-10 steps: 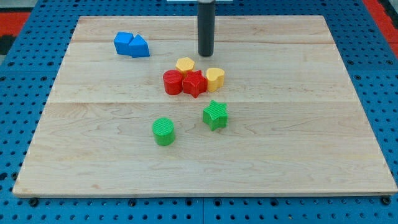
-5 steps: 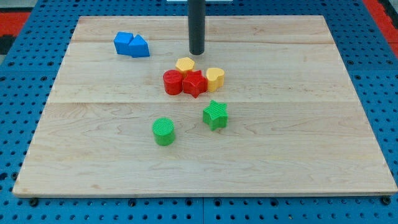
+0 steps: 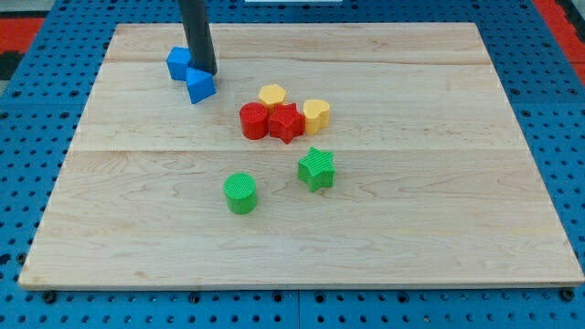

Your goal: Move the blue triangle down a bit

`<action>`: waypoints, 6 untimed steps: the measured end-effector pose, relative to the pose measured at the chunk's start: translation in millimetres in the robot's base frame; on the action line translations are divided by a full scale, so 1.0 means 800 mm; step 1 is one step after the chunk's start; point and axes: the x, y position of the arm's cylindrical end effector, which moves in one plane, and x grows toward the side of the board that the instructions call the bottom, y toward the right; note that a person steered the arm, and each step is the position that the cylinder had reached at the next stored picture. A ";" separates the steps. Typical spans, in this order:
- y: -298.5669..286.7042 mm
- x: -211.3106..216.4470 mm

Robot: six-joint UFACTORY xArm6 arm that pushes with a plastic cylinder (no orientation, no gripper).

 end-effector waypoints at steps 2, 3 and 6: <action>-0.003 0.038; -0.003 0.038; 0.008 0.180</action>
